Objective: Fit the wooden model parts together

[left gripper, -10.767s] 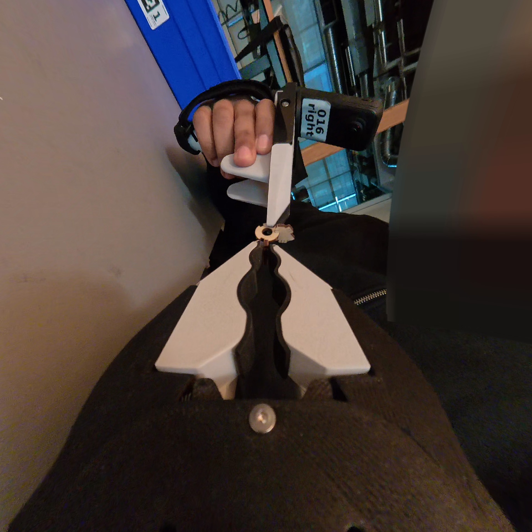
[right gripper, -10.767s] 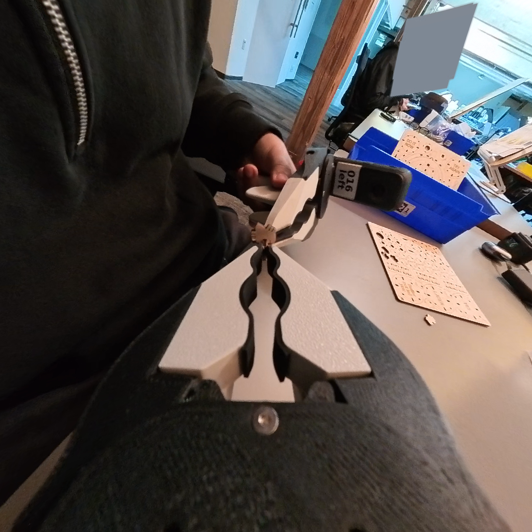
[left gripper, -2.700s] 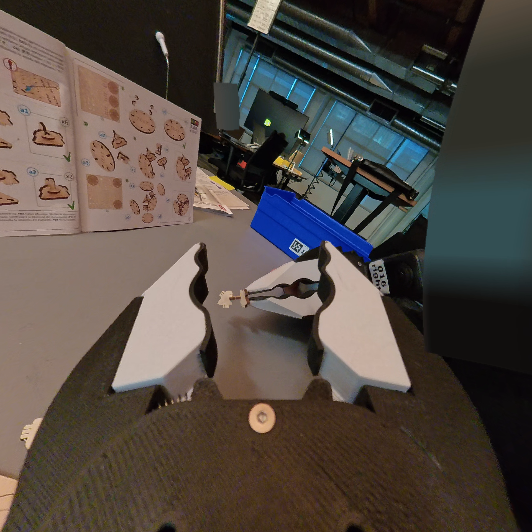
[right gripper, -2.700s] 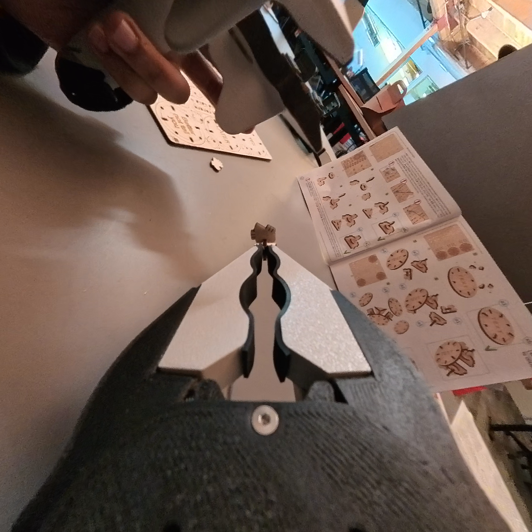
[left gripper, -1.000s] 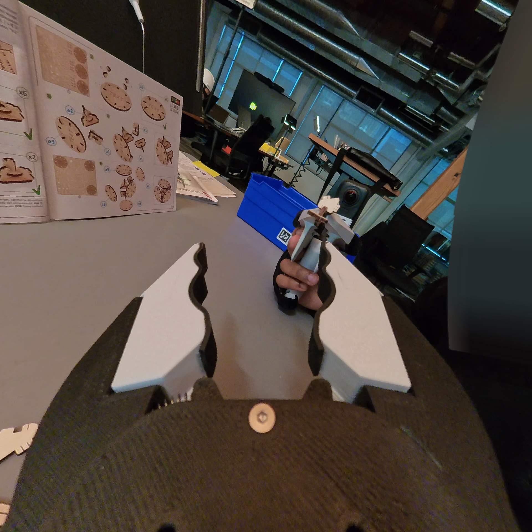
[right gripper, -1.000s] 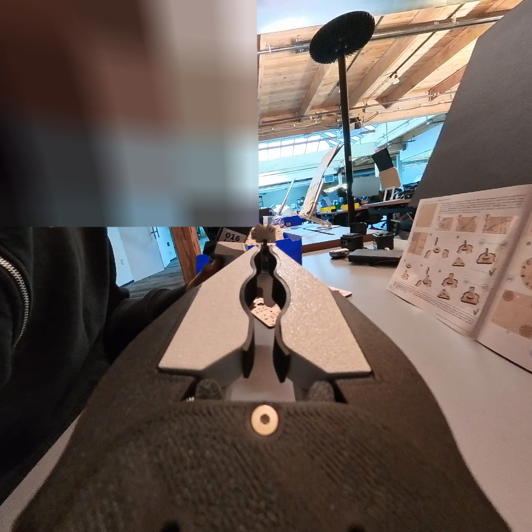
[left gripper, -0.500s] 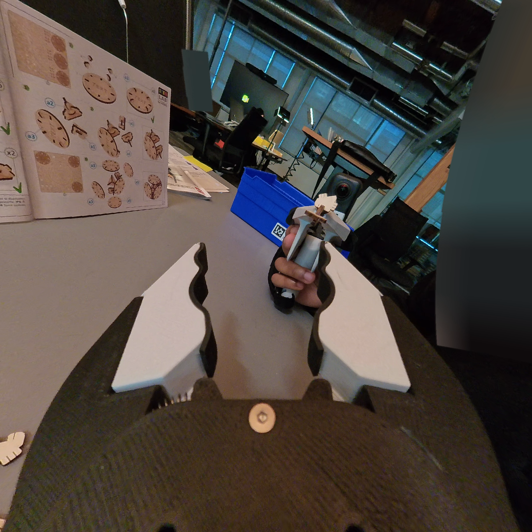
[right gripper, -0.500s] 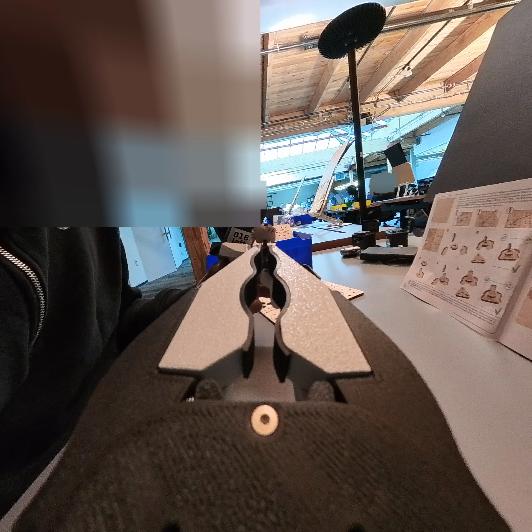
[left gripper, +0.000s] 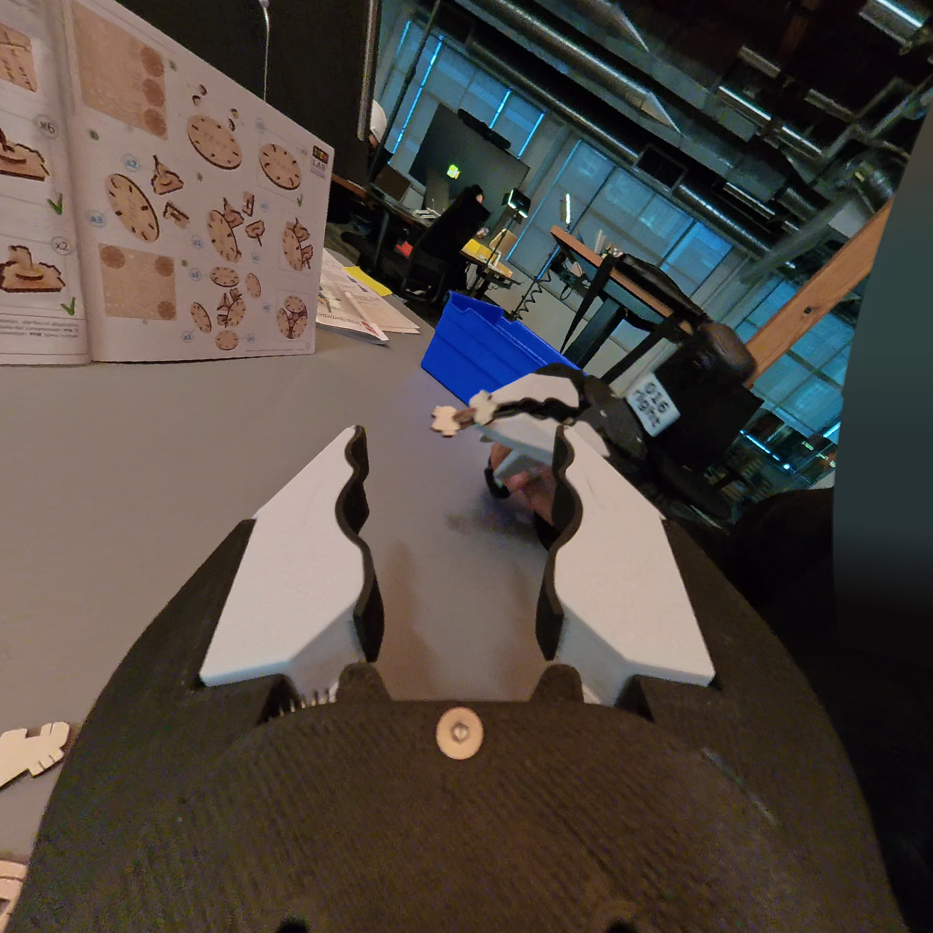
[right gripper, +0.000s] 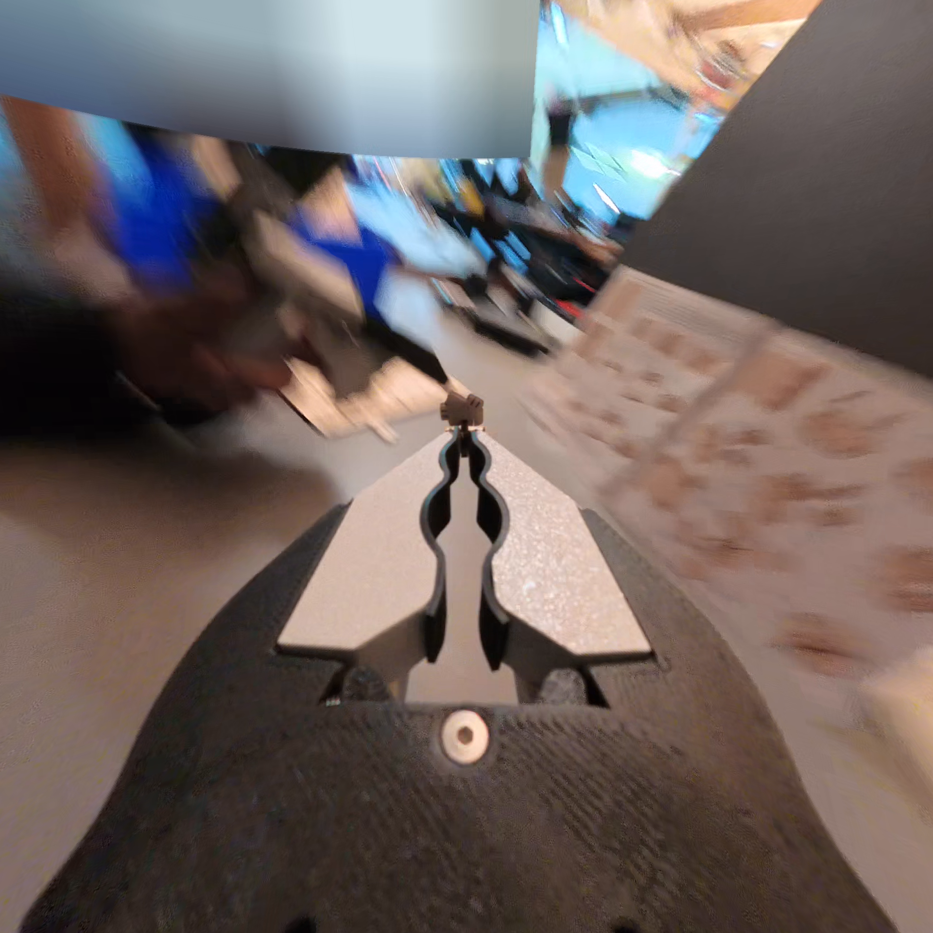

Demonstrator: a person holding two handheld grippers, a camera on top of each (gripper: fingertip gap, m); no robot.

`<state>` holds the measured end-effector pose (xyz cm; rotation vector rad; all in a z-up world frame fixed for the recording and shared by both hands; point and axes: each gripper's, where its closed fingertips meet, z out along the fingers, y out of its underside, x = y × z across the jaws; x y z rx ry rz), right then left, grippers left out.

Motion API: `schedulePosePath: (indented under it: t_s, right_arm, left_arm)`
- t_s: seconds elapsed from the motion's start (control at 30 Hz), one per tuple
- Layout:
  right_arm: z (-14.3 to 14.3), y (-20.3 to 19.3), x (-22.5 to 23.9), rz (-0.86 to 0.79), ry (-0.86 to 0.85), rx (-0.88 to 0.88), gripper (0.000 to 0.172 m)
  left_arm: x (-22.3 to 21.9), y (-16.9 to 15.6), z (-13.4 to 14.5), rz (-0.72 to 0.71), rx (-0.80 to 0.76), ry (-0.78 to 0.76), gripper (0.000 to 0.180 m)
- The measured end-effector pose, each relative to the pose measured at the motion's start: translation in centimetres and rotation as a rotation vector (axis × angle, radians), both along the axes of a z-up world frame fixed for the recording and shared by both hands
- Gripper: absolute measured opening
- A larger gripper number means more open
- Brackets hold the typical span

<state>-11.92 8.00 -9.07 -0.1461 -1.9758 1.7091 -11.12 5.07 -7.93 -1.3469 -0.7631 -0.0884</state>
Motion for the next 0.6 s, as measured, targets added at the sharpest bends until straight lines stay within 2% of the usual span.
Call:
schedulePosePath:
  t_s: [0.1, 0.17, 0.2, 0.3, 0.37, 0.43, 0.47, 0.53, 0.6]
  right_arm:
    - [-0.9, -0.3, 0.0, -0.148, 0.4, 0.319, 0.0]
    - [-0.7, -0.7, 0.6, -0.213, 0.638, 0.454, 0.0]
    - [-0.6, -1.0, 1.0, -0.223, 0.713, 0.492, 0.0]
    - [-0.1, -1.4, 2.0, -0.212, 0.773, 0.508, 0.0]
    - [0.1, -1.3, 2.1, -0.197, 0.763, 0.497, 0.0]
    - [0.1, -1.3, 2.4, -0.173, 0.779, 0.503, 0.0]
    - [0.0, -1.3, 2.6, -0.151, 0.794, 0.521, 0.0]
    - [-1.0, -1.5, 3.4, -0.081, 0.808, 0.566, 0.0]
    - [-1.5, -1.7, 3.9, -0.039, 0.797, 0.575, 0.0]
  left_arm:
    - [0.4, 0.5, -0.6, -0.021, -0.067, 0.024, 0.056]
    - [0.7, 1.0, -1.7, -0.039, -0.141, 0.028, 0.037]
    - [0.8, 1.2, -2.0, -0.052, -0.154, 0.014, 0.034]
    - [0.8, 0.8, -1.1, -0.051, -0.106, 0.025, 0.02]
    - [0.9, 0.1, 0.7, -0.004, -0.067, 0.132, 0.011]
    - [0.9, -0.8, 1.7, 0.062, -0.097, 0.252, 0.002]
    - [0.5, -1.5, 1.4, 0.12, -0.168, 0.303, 0.0]
    - [-1.3, -3.5, -0.3, 0.271, -0.415, 0.384, 0.0]
    - [-1.3, -4.1, -1.7, 0.285, -0.604, 0.497, 0.0]
